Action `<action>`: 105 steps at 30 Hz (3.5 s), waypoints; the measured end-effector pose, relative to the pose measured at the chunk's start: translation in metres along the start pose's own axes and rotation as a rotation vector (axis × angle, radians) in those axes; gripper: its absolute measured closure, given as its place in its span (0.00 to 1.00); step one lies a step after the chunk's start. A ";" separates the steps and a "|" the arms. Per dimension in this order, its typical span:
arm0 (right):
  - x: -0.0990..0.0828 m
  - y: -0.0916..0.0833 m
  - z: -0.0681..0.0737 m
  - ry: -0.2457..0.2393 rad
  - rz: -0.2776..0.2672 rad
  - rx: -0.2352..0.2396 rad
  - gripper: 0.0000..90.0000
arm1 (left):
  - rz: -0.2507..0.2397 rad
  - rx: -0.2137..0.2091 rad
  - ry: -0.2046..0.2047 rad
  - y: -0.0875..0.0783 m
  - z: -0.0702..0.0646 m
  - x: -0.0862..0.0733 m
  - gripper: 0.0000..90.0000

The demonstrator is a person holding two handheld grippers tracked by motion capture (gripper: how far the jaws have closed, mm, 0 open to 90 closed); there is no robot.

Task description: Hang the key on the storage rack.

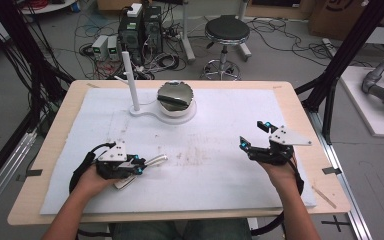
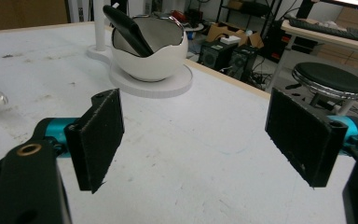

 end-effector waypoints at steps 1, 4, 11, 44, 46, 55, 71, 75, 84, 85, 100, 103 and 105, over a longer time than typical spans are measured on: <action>0.000 0.000 0.000 0.000 0.000 0.000 0.22 | -0.044 0.003 -0.007 -0.004 0.000 0.006 0.82; 0.000 0.000 0.001 -0.004 -0.002 0.001 0.22 | -0.138 0.013 -0.017 -0.013 0.001 0.019 0.82; 0.004 -0.001 0.002 -0.005 -0.012 0.000 0.22 | -0.307 0.039 -0.023 -0.034 0.004 0.049 0.82; 0.005 0.000 0.005 -0.013 -0.004 0.009 0.22 | -0.342 0.196 -0.134 -0.082 0.104 0.122 0.82; 0.005 0.000 0.005 -0.013 -0.003 0.008 0.22 | -0.327 0.195 -0.167 -0.082 0.116 0.120 0.82; 0.001 0.002 0.005 -0.009 0.006 0.006 0.22 | -0.296 0.180 -0.248 -0.085 0.151 0.117 0.82; 0.000 0.002 0.007 -0.013 0.010 0.008 0.22 | -0.320 0.146 -0.362 -0.080 0.180 0.101 0.82; 0.000 0.002 0.007 -0.012 0.008 0.009 0.22 | -0.294 0.129 -0.351 -0.077 0.185 0.105 0.82; -0.001 0.001 0.006 -0.009 0.011 0.007 0.22 | -0.328 0.120 -0.397 -0.080 0.191 0.097 0.82; -0.001 0.001 0.007 -0.009 0.012 0.010 0.22 | -0.323 0.121 -0.405 -0.079 0.192 0.095 0.82; 0.002 0.001 0.012 -0.017 0.001 0.027 0.22 | -0.360 0.196 -0.438 -0.088 0.192 0.092 0.52; 0.003 0.001 0.013 -0.019 -0.002 0.031 0.22 | -0.367 0.203 -0.436 -0.092 0.190 0.094 0.52; 0.003 0.001 0.013 -0.019 -0.003 0.029 0.22 | -0.364 0.213 -0.426 -0.095 0.189 0.096 0.55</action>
Point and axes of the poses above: each handheld gripper's, and its own axes: y roughly forward along the jaws, x roughly out of its top, z roughly to its left, the point moved 10 cm from there along y, roughly forward along the jaws, and after that the axes turned 11 degrees about -x, right-handed, at the moved point
